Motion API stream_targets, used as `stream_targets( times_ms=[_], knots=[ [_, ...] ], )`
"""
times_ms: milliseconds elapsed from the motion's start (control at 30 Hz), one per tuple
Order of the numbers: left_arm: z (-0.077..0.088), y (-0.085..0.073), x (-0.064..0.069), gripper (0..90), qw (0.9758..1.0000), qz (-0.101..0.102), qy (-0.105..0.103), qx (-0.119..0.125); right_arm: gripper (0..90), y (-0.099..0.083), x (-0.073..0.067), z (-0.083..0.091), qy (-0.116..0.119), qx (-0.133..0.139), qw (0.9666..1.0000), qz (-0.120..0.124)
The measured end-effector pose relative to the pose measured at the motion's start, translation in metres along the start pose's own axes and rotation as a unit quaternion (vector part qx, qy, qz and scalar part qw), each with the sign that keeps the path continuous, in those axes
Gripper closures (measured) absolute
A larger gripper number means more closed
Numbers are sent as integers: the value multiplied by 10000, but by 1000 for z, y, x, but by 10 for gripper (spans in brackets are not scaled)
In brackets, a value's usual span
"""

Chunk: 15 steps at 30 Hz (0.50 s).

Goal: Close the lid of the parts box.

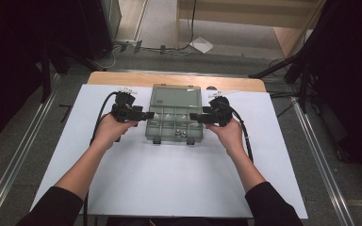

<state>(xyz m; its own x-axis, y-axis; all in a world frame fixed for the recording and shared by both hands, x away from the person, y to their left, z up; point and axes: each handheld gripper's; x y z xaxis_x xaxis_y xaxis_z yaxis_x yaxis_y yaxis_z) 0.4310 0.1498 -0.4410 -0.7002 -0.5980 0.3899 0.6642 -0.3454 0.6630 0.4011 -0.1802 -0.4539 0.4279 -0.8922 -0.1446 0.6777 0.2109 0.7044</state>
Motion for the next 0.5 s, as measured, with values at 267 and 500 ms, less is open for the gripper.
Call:
stream_targets(
  times_ms=[267,500],
  knots=[
    [-10,15,-9,343,9997,36,218,63,287,11,9,-12,-94,-49,9999,-112],
    [-16,31,-18,344,9991,230,349,113,293,19,13,-22,-243,-43,9995,-212]
  ],
)
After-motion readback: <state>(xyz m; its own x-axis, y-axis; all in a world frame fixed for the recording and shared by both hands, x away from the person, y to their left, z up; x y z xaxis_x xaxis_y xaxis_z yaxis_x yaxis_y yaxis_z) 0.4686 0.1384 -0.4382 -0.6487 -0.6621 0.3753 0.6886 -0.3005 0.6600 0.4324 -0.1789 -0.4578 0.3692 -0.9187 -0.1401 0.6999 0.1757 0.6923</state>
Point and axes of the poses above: each handheld gripper's, and its own axes: z roughly backward along the jaws, y roughly out of its top, x roughly to its right, and after that the axes turned 12 degrees about -y, right-handed
